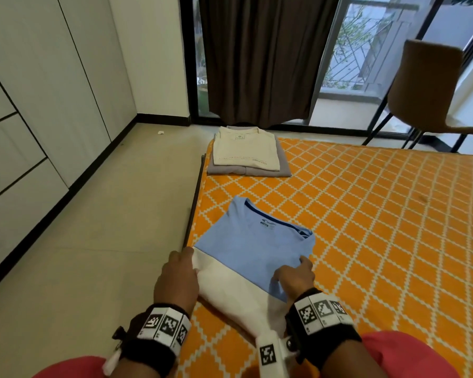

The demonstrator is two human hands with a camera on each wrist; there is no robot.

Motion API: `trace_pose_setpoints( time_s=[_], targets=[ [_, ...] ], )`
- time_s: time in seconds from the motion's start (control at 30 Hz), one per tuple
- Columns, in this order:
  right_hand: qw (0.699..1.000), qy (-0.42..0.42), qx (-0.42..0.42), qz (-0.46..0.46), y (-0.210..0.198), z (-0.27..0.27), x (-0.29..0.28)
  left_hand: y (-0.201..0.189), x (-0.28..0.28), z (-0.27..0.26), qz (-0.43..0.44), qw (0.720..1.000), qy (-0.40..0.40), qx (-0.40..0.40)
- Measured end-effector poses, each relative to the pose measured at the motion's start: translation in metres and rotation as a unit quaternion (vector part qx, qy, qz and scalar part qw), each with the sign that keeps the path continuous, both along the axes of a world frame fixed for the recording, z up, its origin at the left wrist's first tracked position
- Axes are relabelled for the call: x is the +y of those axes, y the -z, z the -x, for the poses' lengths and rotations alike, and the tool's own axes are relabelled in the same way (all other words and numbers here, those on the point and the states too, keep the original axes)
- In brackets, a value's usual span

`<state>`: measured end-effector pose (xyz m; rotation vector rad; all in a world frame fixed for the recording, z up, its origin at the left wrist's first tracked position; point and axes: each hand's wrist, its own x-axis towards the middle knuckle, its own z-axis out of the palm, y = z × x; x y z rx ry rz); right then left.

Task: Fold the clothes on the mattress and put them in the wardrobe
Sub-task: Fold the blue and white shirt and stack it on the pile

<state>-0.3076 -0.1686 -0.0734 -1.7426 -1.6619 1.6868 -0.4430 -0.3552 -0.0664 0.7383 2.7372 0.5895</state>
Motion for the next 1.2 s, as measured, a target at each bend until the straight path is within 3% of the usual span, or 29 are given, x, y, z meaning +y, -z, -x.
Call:
trace_pose_setpoints(
  time_s=[0.07, 0.17, 0.3, 0.4, 0.43, 0.5, 0.6, 0.7, 0.73, 0.83, 0.97, 1.2],
  targets=[
    [0.999, -0.023, 0.001, -0.030, 0.002, 0.007, 0.004, -0.004, -0.001, -0.004, 0.034, 0.999, 0.001, 0.032],
    [0.990, -0.077, -0.007, -0.118, -0.004, 0.013, 0.013, -0.014, -0.008, -0.009, 0.153, 0.985, 0.057, 0.056],
    [0.972, -0.162, -0.017, -0.170, -0.018, 0.016, 0.024, -0.028, -0.016, -0.024, 0.225, 0.965, 0.136, 0.001],
    [0.958, -0.194, -0.077, -0.198, -0.026, 0.013, 0.017, -0.035, -0.026, -0.039, 0.249, 0.951, 0.179, -0.040],
    [0.942, -0.199, -0.130, -0.235, -0.028, 0.010, 0.012, -0.032, -0.028, -0.041, 0.252, 0.952, 0.167, -0.038],
    [0.876, -0.222, -0.239, -0.356, -0.030, 0.007, -0.009, -0.027, -0.028, -0.045, 0.224, 0.968, 0.112, 0.028],
    [0.809, -0.273, -0.212, -0.475, -0.017, 0.010, -0.064, -0.018, -0.014, -0.047, 0.105, 0.983, 0.069, 0.133],
    [0.786, -0.376, -0.195, -0.450, 0.016, 0.017, -0.098, 0.006, 0.006, -0.056, 0.083, 0.984, 0.104, 0.117],
    [0.789, -0.405, -0.203, -0.415, 0.025, 0.017, -0.099, 0.016, 0.011, -0.058, 0.075, 0.983, 0.106, 0.130],
    [0.796, -0.402, -0.208, -0.403, 0.041, 0.012, -0.085, 0.044, 0.011, -0.054, 0.072, 0.988, 0.129, 0.032],
    [0.802, -0.406, -0.206, -0.387, 0.037, 0.003, -0.060, 0.055, 0.007, -0.048, 0.022, 0.992, 0.114, 0.048],
    [0.878, -0.303, -0.208, -0.306, 0.036, -0.006, -0.024, 0.051, 0.007, -0.047, 0.010, 0.996, 0.077, 0.047]
  ],
)
